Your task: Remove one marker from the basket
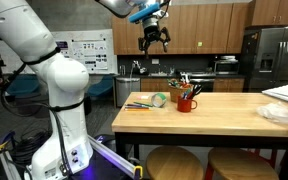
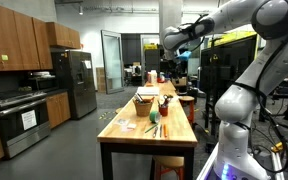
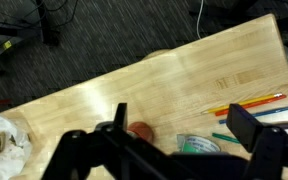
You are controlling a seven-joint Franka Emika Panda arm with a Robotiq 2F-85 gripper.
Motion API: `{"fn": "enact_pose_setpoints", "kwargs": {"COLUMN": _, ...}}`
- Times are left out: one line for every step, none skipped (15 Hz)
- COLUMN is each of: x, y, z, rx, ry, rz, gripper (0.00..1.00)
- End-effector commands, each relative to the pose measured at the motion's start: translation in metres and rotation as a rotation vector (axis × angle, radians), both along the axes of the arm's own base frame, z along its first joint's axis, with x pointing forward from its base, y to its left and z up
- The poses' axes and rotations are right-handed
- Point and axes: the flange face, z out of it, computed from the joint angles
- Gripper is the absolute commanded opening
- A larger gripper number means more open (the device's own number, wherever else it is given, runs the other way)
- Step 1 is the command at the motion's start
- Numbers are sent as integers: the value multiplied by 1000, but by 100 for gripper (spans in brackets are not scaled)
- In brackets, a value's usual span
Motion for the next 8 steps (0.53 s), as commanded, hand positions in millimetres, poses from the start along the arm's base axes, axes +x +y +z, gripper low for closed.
{"fn": "enact_pose_setpoints", "kwargs": {"x": 1, "y": -1, "z": 0, "rx": 0, "ry": 1, "rz": 0, "gripper": 100}}
{"fn": "enact_pose_setpoints", "kwargs": {"x": 2, "y": -1, "z": 0, "rx": -3, "ry": 2, "rz": -1, "gripper": 100}}
{"fn": "enact_pose_setpoints", "kwargs": {"x": 3, "y": -2, "z": -1, "rx": -6, "ry": 2, "rz": -1, "gripper": 100}}
{"fn": "enact_pose_setpoints", "kwargs": {"x": 4, "y": -5, "z": -5, "rx": -15, "ry": 0, "rz": 8, "gripper": 100}}
{"fn": "enact_pose_setpoints", "kwargs": {"x": 5, "y": -7, "z": -7, "rx": -20, "ry": -5, "rz": 15, "gripper": 100}}
{"fn": "enact_pose_setpoints", "kwargs": {"x": 6, "y": -10, "z": -10, "rx": -31, "ry": -2, "rz": 17, "gripper": 100}}
{"fn": "enact_pose_setpoints", "kwargs": {"x": 6, "y": -13, "z": -13, "rx": -46, "ry": -2, "rz": 21, "gripper": 100}}
{"fn": "enact_pose_setpoints", "kwargs": {"x": 7, "y": -17, "z": -16, "rx": -61, "ry": -1, "rz": 27, "gripper": 100}}
